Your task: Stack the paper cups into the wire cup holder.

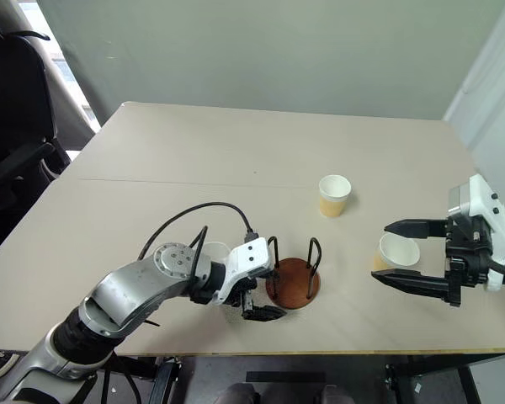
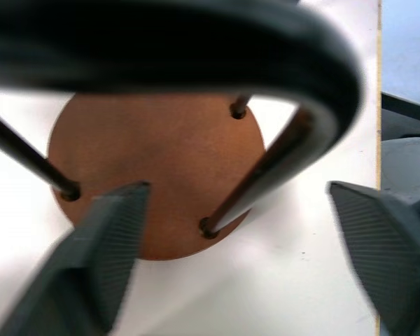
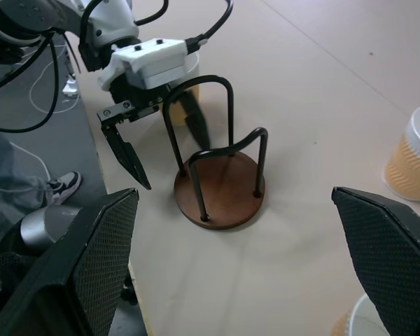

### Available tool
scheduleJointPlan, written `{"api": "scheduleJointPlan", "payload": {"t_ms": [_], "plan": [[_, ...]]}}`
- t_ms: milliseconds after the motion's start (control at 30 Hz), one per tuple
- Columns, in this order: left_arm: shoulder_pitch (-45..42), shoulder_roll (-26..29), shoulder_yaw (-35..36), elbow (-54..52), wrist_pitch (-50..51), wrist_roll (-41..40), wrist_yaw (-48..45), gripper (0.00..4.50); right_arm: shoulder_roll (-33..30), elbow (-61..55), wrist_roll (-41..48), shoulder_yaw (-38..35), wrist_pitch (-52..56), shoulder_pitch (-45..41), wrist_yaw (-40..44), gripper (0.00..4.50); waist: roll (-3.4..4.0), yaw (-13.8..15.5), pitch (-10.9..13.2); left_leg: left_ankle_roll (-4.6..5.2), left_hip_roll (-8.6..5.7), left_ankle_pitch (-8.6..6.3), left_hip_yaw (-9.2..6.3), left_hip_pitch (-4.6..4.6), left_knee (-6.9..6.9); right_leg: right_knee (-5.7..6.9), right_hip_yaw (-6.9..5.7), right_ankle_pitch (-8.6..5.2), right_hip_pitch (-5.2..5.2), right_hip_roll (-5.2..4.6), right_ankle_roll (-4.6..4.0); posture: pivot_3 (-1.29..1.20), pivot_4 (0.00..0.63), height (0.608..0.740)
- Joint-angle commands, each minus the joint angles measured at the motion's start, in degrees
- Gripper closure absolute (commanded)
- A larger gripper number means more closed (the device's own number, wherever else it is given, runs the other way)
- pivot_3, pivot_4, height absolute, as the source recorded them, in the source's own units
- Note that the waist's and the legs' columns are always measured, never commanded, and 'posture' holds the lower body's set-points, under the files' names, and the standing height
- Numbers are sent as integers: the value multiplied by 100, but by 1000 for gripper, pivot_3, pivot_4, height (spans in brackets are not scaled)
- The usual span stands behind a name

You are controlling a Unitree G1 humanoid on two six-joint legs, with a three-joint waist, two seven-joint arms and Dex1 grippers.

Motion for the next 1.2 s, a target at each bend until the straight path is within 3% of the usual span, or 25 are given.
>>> {"api": "scheduleJointPlan", "payload": {"t_ms": [33,267,500,800,1033,1133,1200], "plan": [[-312,163,599,-42,-146,-241,-225,23,-91,24,-112,3,-90,-63,64,0,-1,2,0,0,0,0,-1,-1,0,0,0,0,-2,0,0,0,150,740],[-623,731,1465,-122,-440,-986,-1180,23,-463,280,-921,439,-239,151,278,0,0,1,1,-1,2,-1,-11,-2,-19,-5,5,-3,-10,-1,-4,0,150,740],[-819,1384,2167,147,-1052,-1441,-2092,23,-798,847,-2335,1726,-892,45,279,0,2,-1,2,0,30,-5,-33,-8,-32,-3,10,-3,-29,-6,-5,0,150,740],[-1064,2141,3443,865,-1550,-2005,-2808,23,-185,1824,-3514,3231,-1514,-1279,337,0,5,-74,4,13,52,-12,-31,-14,-38,1,12,-2,-49,-2,-3,0,150,740],[-559,2666,3594,581,-1991,-1611,-2676,23,85,2175,-3952,3762,-1722,-1721,706,0,5,-78,3,8,55,-9,-31,-55,-36,0,12,-1,-88,-2,-2,0,150,740],[-602,2725,3666,568,-1954,-1727,-2552,0,219,2300,-4188,3974,-1858,-1910,820,552,7,-73,3,5,55,-7,-31,-77,-26,5,12,1,-108,-3,1,0,150,740],[-452,2809,3707,509,-1966,-1737,-2544,0,294,2329,-4288,4021,-1935,-1995,855,1218,6,-75,3,4,55,-7,-32,-77,-26,7,11,1,-108,-4,1,0,150,740]]}}
